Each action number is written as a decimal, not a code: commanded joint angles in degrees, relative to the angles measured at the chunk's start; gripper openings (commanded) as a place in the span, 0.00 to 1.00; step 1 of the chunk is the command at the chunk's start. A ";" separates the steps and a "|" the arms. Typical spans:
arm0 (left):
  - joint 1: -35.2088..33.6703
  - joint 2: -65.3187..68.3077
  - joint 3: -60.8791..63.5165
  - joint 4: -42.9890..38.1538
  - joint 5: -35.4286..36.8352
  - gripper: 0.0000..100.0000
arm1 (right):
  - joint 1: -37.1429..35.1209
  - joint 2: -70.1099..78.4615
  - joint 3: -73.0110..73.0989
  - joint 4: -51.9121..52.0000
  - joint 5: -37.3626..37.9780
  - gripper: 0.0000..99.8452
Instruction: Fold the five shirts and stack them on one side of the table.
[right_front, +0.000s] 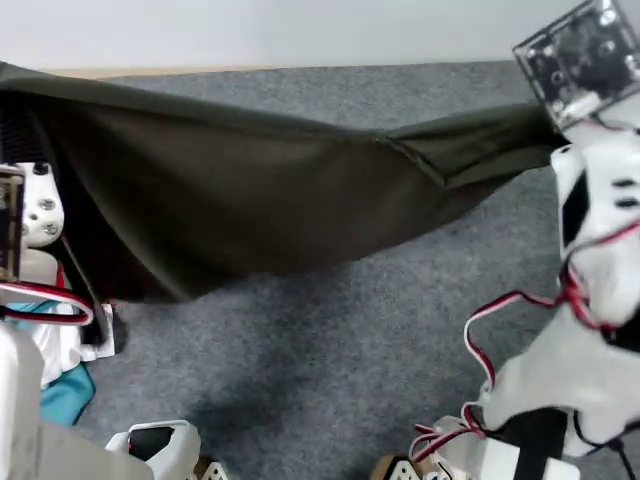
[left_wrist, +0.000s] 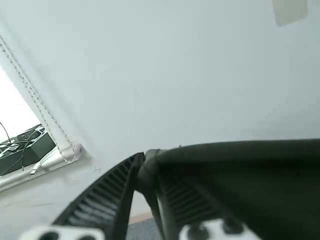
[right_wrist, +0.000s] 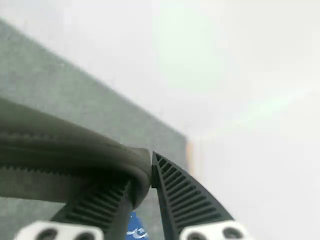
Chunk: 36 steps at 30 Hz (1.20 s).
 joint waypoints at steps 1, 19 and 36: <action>-0.70 -0.70 -1.45 -0.18 0.18 0.00 | 2.86 -3.03 -4.84 -3.65 0.44 0.01; -0.88 -9.93 -2.51 -2.64 -5.54 0.00 | 11.82 -13.05 -6.86 -23.43 0.79 0.01; -0.97 -19.08 -2.42 0.70 -14.42 0.00 | 13.05 -19.91 -6.77 -26.51 6.68 0.01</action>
